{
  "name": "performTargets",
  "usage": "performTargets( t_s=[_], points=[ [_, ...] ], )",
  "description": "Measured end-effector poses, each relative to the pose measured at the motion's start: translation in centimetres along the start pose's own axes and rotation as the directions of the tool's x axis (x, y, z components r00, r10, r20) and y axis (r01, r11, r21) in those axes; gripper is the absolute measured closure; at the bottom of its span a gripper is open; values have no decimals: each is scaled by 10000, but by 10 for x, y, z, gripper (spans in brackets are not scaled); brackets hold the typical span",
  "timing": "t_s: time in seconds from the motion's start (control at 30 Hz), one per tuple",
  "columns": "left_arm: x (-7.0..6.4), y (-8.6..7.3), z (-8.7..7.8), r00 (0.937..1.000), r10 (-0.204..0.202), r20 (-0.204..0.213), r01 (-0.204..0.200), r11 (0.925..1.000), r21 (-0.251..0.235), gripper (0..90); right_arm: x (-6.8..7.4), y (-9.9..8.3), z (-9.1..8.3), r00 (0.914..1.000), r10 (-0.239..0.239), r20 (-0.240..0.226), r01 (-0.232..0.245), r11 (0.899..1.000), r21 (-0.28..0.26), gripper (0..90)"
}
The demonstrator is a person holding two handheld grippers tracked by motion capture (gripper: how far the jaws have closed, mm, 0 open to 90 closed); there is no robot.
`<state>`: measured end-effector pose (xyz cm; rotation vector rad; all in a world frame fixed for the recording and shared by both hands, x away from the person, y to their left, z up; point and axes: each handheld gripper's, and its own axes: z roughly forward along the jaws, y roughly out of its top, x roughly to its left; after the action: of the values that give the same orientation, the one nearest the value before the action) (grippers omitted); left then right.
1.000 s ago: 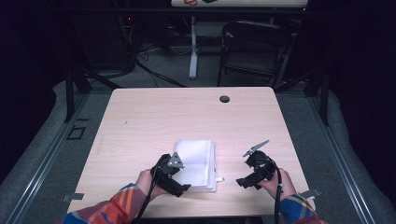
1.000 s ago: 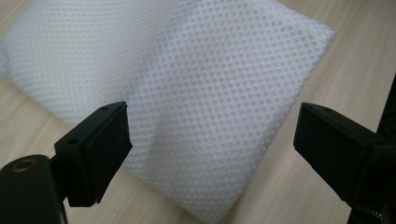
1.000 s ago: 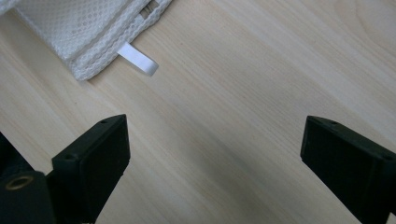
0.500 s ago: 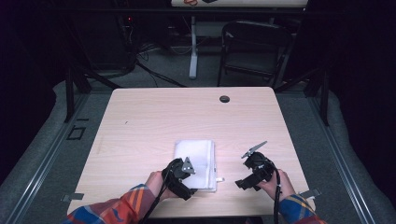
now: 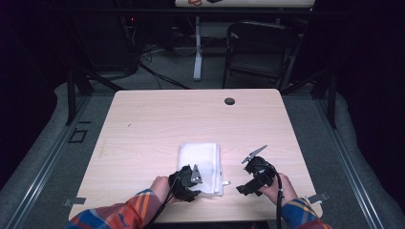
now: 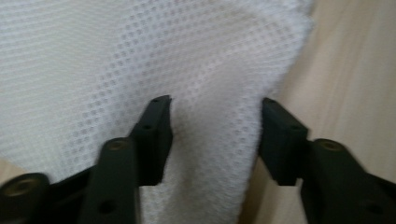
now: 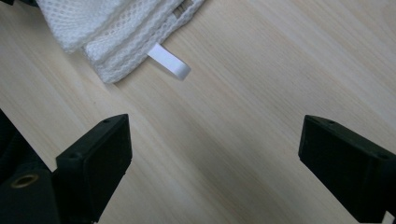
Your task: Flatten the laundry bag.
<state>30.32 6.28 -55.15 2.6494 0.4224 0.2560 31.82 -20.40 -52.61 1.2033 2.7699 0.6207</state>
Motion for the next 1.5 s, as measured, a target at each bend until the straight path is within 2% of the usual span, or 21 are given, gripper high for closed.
performTargets(
  t_s=[0.07, 0.13, 0.3, 0.37, 0.43, 0.7, 0.8, 0.93, 1.23, 1.27, 1.37, 1.43, 1.5],
  points=[
    [1, -1, 0, 9999, -103, 84, 104, 9999, -72, 558, 1, 2, 0, 10000, -75, -8, 75, 10000, 19, 102],
    [3, -2, -1, 9993, -214, 298, 220, 9996, -190, 633, 3, 5, 1, 9998, -164, -118, 164, 9999, 1, 109],
    [4, -3, -1, 9987, -308, 415, 320, 9991, -284, 697, 8, 8, 5, 9993, -208, -297, 206, 9998, -61, 127],
    [5, -3, -1, 9986, -310, 437, 324, 9990, -306, 733, 10, 11, 7, 9987, -445, -262, 448, 9990, 95, 132],
    [7, -4, -2, 9976, -371, 593, 395, 9984, -414, 772, 11, 12, 8, 9985, -476, -282, 479, 9988, 90, 133],
    [10, -4, -4, 9950, -458, 892, 512, 9970, -585, 770, 16, 17, 13, 9974, -576, -435, 578, 9983, 26, 146],
    [10, -4, -4, 9933, -475, 1054, 535, 9971, -548, 739, 17, 18, 14, 9967, -722, -368, 729, 9971, 196, 147],
    [10, -3, -5, 9940, -385, 1025, 434, 9980, -463, 732, 17, 20, 15, 9964, -740, -410, 749, 9970, 205, 148],
    [11, -3, -6, 9958, -419, 813, 464, 9975, -539, 841, 18, 20, 15, 9958, -854, -334, 860, 9961, 180, 167],
    [10, -4, -7, 9951, -525, 838, 580, 9962, -652, 848, 19, 21, 15, 9954, -872, -396, 878, 9961, 132, 186],
    [11, -4, -7, 9952, -522, 831, 583, 9957, -724, 852, 20, 21, 15, 9945, -915, -509, 921, 9957, 100, 235],
    [10, -4, -7, 9951, -535, 827, 596, 9956, -727, 852, 21, 21, 14, 9931, -1005, -608, 1006, 9949, -22, 337],
    [10, -3, -7, 9957, -502, 777, 563, 9954, -779, 853, 23, 22, 15, 9906, -1236, -593, 1244, 9922, 102, 435]
  ],
)
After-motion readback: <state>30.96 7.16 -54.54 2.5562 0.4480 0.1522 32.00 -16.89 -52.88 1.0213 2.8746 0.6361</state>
